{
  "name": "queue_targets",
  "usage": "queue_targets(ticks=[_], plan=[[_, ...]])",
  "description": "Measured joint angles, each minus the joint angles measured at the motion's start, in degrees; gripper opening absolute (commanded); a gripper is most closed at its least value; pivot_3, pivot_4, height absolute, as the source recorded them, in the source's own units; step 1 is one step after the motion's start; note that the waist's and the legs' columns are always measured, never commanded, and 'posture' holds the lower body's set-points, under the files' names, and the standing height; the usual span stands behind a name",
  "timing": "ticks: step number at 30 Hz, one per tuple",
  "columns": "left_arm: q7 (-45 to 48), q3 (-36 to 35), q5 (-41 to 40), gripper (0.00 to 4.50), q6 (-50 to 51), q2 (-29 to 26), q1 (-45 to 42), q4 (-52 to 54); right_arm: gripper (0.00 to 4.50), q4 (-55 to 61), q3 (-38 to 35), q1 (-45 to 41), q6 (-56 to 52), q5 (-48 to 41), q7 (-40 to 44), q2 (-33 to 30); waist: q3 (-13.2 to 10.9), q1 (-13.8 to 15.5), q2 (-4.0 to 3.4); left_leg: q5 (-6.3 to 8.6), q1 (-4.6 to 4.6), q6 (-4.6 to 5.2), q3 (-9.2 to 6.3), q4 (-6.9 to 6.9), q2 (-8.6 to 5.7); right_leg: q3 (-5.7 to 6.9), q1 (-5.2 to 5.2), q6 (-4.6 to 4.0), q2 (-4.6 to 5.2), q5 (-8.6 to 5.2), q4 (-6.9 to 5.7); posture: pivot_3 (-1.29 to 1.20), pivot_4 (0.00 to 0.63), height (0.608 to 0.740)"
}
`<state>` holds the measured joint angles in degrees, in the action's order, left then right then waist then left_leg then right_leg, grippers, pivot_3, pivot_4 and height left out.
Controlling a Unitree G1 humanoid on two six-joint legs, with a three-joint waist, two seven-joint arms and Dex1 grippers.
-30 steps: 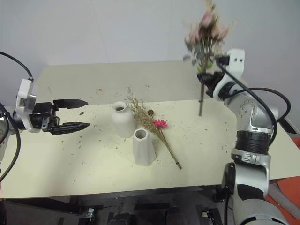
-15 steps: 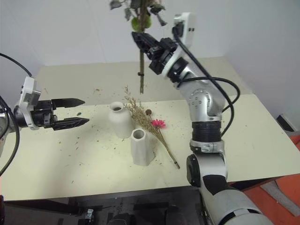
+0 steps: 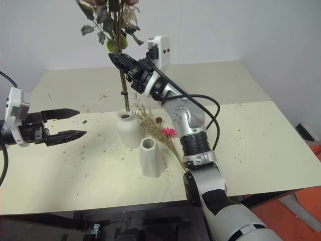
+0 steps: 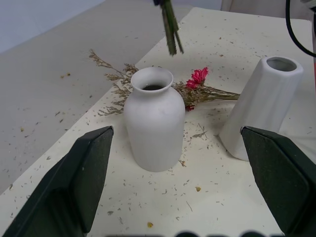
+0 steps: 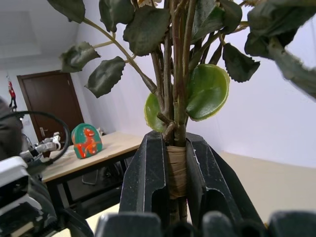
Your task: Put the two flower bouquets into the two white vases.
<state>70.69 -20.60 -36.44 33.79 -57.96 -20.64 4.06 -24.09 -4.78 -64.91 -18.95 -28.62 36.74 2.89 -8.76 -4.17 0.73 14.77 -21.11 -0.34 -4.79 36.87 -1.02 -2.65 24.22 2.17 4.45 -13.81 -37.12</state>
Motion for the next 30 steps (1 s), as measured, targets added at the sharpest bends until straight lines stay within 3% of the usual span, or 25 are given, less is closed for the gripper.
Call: queue_targets(ticks=[15, 30], plan=[[-2.0, -0.5, -1.9, 4.5, 1.3, -0.1, 1.2, 2.0, 0.23, -10.7, -0.2, -1.9, 12.7, 4.9, -0.9, 3.5, 0.0, -0.2, -0.02, -0.01, 0.0, -0.03, 0.0, -0.05, 0.01, 0.01, 0.04, -0.02, 0.0, 0.01, 0.0, 0.0, 0.15, 0.74], [-2.2, -0.7, -2.0, 4.5, 1.5, -0.2, 1.4, 2.8, 0.23, -10.3, 3.7, 0.9, 17.3, 7.2, 0.5, 3.7, 0.0, -0.2, -0.02, -0.02, 0.01, -0.04, -0.01, -0.06, 0.01, 0.01, 0.04, -0.03, 0.0, 0.02, 0.0, 0.0, 0.15, 0.74]])
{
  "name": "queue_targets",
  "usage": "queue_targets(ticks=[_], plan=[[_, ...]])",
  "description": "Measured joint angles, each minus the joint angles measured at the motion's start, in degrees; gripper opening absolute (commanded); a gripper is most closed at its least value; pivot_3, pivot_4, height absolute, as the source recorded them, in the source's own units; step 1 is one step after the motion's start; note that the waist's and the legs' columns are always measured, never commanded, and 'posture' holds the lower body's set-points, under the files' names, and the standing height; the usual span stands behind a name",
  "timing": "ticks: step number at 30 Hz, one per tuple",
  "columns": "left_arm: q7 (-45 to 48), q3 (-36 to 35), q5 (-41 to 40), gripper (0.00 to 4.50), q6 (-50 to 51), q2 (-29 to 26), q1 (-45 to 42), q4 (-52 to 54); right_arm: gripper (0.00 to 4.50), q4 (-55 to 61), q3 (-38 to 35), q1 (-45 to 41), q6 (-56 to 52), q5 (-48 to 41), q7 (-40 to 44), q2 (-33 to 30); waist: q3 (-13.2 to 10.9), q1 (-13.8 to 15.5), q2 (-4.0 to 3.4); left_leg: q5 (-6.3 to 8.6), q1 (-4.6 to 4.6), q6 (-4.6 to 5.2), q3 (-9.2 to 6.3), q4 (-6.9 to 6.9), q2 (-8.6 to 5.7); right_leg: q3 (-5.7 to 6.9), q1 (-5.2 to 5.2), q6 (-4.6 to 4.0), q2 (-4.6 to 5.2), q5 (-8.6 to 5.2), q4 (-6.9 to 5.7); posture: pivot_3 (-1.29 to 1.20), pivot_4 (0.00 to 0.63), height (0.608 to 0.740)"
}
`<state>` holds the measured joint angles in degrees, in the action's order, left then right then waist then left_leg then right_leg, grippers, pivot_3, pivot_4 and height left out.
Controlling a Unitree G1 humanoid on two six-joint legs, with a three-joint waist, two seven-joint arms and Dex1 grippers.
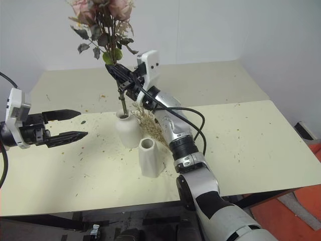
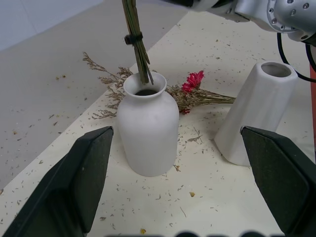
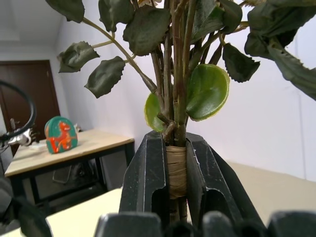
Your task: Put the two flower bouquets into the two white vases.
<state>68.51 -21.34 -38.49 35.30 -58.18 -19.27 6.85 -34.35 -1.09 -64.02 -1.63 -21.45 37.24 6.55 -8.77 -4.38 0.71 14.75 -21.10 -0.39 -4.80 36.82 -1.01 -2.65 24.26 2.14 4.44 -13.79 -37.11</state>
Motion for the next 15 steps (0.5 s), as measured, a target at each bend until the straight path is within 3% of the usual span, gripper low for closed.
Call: queue_targets(ticks=[15], plan=[[-0.4, 0.0, 0.0, 4.5, 0.0, 0.0, 0.2, 0.1, 0.23, -2.9, 2.9, 3.0, 5.3, 2.7, 2.9, -0.4, 0.0, 0.0, 0.0, -0.01, 0.01, -0.01, 0.0, 0.0, 0.0, 0.0, -0.01, 0.0, 0.0, 0.0, 0.0, 0.0, 0.15, 0.74]])
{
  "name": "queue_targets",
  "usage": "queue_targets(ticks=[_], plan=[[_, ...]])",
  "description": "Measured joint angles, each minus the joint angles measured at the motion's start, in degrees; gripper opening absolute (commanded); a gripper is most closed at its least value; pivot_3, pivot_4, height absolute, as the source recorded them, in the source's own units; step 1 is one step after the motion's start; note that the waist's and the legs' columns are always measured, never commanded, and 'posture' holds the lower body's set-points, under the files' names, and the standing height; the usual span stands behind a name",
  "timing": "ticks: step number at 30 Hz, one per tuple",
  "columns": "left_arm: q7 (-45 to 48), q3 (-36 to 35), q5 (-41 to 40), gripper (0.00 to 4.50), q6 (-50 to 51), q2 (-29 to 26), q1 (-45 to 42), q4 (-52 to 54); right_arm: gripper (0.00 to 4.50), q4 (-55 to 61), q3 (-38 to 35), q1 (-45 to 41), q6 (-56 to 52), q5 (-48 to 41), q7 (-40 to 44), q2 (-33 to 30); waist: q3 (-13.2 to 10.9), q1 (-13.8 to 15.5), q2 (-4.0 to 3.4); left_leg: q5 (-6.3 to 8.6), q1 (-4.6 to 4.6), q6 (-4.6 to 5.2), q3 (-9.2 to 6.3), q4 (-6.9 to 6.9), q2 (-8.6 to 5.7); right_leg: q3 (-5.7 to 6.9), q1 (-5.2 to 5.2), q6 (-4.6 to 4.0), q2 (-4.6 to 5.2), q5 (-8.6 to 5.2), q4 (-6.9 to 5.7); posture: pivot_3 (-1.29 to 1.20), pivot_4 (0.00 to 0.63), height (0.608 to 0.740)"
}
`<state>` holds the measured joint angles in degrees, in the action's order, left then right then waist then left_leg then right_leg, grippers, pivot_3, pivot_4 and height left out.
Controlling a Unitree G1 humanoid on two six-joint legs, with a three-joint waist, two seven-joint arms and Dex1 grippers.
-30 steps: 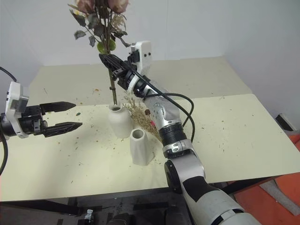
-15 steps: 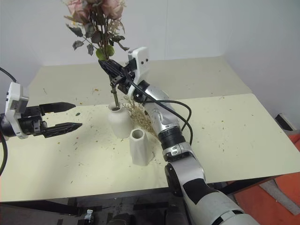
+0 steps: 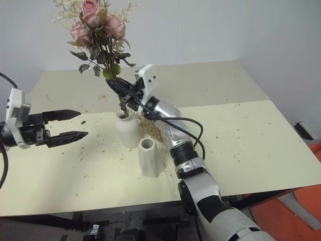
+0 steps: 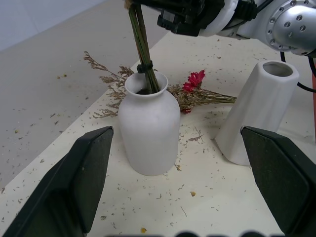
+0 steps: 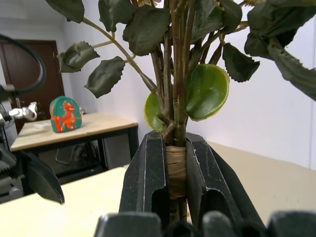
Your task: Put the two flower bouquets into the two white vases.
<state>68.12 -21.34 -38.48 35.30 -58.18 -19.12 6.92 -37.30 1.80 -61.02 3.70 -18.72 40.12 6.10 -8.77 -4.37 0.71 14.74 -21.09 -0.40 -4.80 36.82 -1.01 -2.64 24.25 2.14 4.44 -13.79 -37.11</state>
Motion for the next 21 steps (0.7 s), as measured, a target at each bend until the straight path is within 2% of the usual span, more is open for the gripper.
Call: queue_targets(ticks=[7, 19, 21], plan=[[0.0, 0.0, 0.0, 4.5, 0.0, 0.0, 0.0, 0.0, 0.23, -2.2, 0.9, 0.7, 2.2, 1.8, 1.3, -0.1, 0.0, 0.0, 0.0, 0.0, 0.0, 0.0, 0.0, 0.0, 0.0, 0.0, 0.0, 0.0, 0.0, 0.0, 0.0, 0.0, 0.15, 0.74], [0.1, 0.1, 0.1, 4.5, -0.1, 0.0, -0.3, -0.2, 4.34, -2.0, 1.3, 1.6, 2.3, 1.9, 4.2, -0.3, 0.0, 0.0, 0.0, 0.0, 0.0, 0.0, 0.0, 0.0, 0.0, 0.0, 0.0, 0.0, 0.0, 0.0, 0.0, 0.0, 0.15, 0.74], [0.1, 0.3, 0.1, 4.5, -0.1, 0.0, -0.5, -0.3, 4.45, -1.3, 1.3, 2.4, 2.2, 1.7, 5.3, -0.5, 0.0, 0.0, 0.0, 0.0, 0.0, 0.0, 0.0, 0.0, 0.0, 0.0, 0.0, 0.0, 0.0, 0.0, 0.0, 0.0, 0.15, 0.74]])
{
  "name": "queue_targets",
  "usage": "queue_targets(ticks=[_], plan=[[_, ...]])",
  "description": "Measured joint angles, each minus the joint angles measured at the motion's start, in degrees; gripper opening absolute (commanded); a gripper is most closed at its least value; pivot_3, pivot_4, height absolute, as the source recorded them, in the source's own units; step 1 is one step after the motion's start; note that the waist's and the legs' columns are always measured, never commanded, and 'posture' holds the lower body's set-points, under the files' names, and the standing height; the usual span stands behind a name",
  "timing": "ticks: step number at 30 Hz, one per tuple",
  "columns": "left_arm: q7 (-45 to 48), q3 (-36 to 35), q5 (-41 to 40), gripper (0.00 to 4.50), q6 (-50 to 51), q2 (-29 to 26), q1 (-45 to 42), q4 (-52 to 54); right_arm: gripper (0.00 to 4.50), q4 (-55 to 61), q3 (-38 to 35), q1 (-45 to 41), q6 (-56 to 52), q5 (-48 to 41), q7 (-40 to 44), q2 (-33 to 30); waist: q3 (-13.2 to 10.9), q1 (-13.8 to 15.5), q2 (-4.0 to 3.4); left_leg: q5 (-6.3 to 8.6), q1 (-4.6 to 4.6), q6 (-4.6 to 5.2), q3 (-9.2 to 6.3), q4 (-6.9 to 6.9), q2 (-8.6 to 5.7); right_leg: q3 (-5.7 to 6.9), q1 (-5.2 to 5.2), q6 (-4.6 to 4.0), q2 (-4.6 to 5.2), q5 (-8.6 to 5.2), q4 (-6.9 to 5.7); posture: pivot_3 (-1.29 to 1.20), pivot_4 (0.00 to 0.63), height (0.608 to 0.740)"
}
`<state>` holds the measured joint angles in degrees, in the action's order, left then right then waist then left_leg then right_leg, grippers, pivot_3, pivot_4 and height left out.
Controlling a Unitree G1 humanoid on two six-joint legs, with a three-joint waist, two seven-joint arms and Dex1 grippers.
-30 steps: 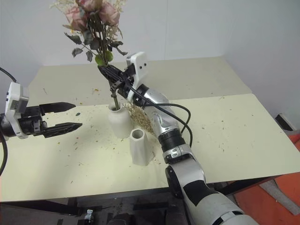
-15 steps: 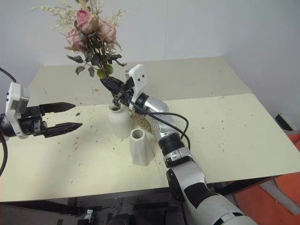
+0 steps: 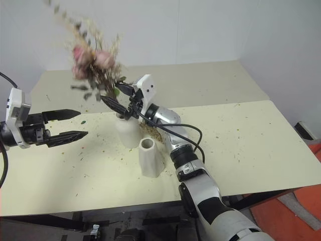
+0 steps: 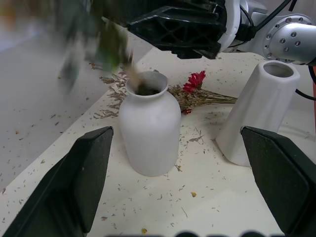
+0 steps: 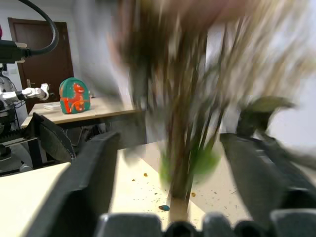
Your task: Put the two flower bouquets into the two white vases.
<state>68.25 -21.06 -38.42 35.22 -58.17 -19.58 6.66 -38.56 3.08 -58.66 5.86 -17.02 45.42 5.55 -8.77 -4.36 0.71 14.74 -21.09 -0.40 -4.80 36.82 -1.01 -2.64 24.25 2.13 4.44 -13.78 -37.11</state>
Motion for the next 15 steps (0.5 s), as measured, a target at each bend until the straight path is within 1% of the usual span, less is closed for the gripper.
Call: queue_targets(ticks=[3, 8, 11, 15], plan=[[0.2, 0.7, 0.0, 4.5, -0.1, 0.0, -0.8, -0.6, 4.45, 2.6, 0.2, 2.3, -1.7, -0.2, 3.3, -1.9, 0.0, 0.1, 0.0, 0.0, 0.0, 0.0, 0.0, 0.01, -0.01, 0.0, -0.02, 0.0, 0.0, 0.0, 0.0, 0.0, 0.15, 0.74], [0.9, 2.5, 0.1, 4.5, -0.2, 0.1, -2.2, -1.8, 4.45, 9.0, 0.1, 5.7, -6.9, -1.9, 7.6, -8.5, 0.0, 0.4, 0.01, 0.0, -0.01, 0.0, 0.0, 0.03, -0.01, 0.04, -0.05, 0.0, 0.0, 0.0, 0.01, 0.0, 0.15, 0.74], [1.5, 3.9, 0.1, 4.5, -0.4, 0.3, -3.9, -2.6, 4.45, 14.7, 0.1, 8.3, -10.8, -2.4, 8.8, -13.2, 0.0, 0.4, 0.01, 0.0, -0.01, 0.01, 0.01, 0.03, -0.01, 0.04, -0.06, 0.0, 0.01, 0.0, 0.02, 0.0, 0.15, 0.74], [2.7, 6.5, 0.2, 4.5, -1.1, 1.3, -6.0, -3.7, 4.45, 23.7, -1.8, 12.6, -19.6, -4.9, 8.9, -20.7, 0.0, 0.4, 0.01, 0.0, -0.03, 0.01, 0.03, 0.03, -0.01, 0.04, -0.06, 0.0, 0.01, 0.0, 0.03, 0.0, 0.15, 0.74]])
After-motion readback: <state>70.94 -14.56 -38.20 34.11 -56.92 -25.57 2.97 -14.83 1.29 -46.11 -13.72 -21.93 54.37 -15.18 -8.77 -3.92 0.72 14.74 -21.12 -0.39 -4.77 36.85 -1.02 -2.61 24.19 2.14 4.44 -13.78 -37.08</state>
